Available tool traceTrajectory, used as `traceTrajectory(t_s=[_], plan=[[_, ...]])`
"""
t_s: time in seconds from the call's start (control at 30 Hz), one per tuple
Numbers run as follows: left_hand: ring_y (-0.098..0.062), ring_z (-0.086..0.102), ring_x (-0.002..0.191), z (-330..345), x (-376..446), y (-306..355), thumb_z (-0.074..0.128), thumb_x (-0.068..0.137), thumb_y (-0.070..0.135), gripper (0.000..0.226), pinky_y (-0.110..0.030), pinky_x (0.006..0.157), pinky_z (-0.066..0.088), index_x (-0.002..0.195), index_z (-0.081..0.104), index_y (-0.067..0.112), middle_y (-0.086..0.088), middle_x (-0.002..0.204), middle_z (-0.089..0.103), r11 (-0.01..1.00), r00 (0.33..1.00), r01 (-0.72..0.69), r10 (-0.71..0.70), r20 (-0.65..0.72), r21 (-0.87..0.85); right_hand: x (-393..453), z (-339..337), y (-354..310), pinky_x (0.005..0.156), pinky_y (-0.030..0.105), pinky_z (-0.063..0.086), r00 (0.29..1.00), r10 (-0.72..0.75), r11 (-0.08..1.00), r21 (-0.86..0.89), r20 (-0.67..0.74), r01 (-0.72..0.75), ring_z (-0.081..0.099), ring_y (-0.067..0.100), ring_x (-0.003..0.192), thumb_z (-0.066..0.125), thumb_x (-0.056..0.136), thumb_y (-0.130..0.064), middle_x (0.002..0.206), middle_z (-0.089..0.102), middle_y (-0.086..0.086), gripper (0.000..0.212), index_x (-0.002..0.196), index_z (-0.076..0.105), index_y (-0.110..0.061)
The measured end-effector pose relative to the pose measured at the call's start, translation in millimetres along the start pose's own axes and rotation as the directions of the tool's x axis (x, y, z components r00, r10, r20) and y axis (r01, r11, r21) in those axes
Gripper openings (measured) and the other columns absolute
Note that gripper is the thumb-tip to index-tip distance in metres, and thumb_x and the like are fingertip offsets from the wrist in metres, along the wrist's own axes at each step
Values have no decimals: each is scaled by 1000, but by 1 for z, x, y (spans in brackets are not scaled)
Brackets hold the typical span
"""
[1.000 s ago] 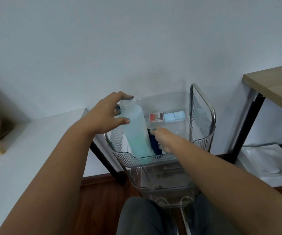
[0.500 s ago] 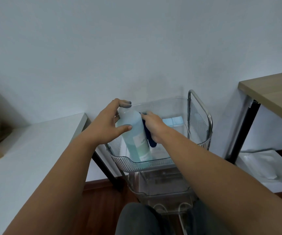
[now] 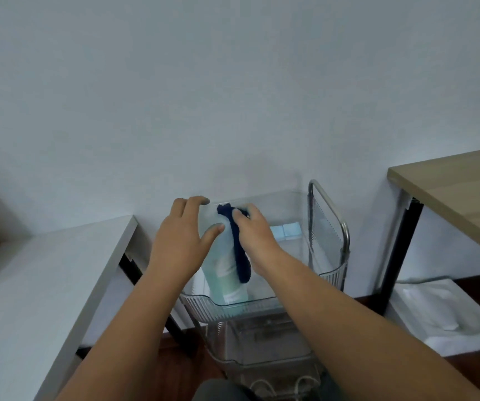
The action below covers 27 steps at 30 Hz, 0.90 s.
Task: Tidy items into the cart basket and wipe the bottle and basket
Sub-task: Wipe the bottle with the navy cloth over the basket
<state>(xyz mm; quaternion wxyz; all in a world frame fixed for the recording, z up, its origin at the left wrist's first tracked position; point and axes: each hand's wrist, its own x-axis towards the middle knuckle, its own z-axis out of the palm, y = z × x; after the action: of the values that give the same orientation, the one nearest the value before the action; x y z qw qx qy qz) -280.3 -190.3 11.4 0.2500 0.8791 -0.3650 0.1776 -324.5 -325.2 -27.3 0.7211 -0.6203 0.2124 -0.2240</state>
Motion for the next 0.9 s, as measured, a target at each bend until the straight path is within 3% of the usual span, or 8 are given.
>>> traceTrajectory(t_s=[0.2,0.3,0.37,0.53,0.63,0.7,0.77,0.9], plan=[[-20,58,104,2,-2,-8,63,89,45,50,-28,79,44,135,48,35,5,130,46,996,1000,25,-25,0,-82,9,1,26,89,40,52,923,349,936,-110,161,-335,61,28,104,47,95,-24,115,64,11,27,116,59,-13],[-26,57,109,13,-20,-3,56,80,70,67,-36,81,51,139,31,51,-2,140,38,987,989,147,-148,-14,-67,2,-9,51,52,24,49,873,470,881,-124,134,-456,60,15,71,41,99,-18,81,66,1,24,86,61,-21],[-28,60,105,22,-30,2,60,71,77,82,-38,77,52,138,18,58,-5,140,39,972,976,215,-218,-26,-91,-1,-12,54,43,23,42,880,466,883,-105,91,-457,51,10,62,40,100,-18,71,56,-6,28,75,52,-25],[-26,58,107,32,-28,7,76,69,56,90,-48,85,54,134,14,59,-5,141,46,938,949,284,-304,-81,-198,2,-15,65,65,30,45,876,478,878,-43,68,-476,58,21,84,47,96,-27,95,63,5,13,99,56,-19],[-18,57,97,31,-26,4,76,67,52,85,-39,76,51,130,20,61,1,133,50,915,944,278,-317,-94,-293,-1,-26,71,80,34,50,853,517,849,84,70,-521,58,23,90,58,93,-17,102,64,9,15,104,58,-6],[-15,57,91,25,-25,-3,77,63,51,82,-33,68,46,126,25,63,7,119,53,870,928,288,-357,-109,-401,-1,-31,73,89,35,49,879,473,864,160,67,-477,58,25,99,61,90,-8,116,62,14,23,112,56,-4],[-15,60,93,16,-21,-11,78,61,52,81,-32,67,48,121,26,66,9,115,55,815,897,294,-415,-150,-499,-4,-33,70,83,32,50,928,371,916,160,3,-367,59,22,96,66,88,-11,115,63,10,25,112,59,-7],[-12,67,88,-4,-10,-23,79,64,52,79,-26,65,54,124,29,64,0,114,62,733,832,239,-492,-255,-637,-21,-32,59,85,34,54,998,-26,984,174,-48,35,66,19,100,70,86,-19,110,71,4,15,94,71,-31]])
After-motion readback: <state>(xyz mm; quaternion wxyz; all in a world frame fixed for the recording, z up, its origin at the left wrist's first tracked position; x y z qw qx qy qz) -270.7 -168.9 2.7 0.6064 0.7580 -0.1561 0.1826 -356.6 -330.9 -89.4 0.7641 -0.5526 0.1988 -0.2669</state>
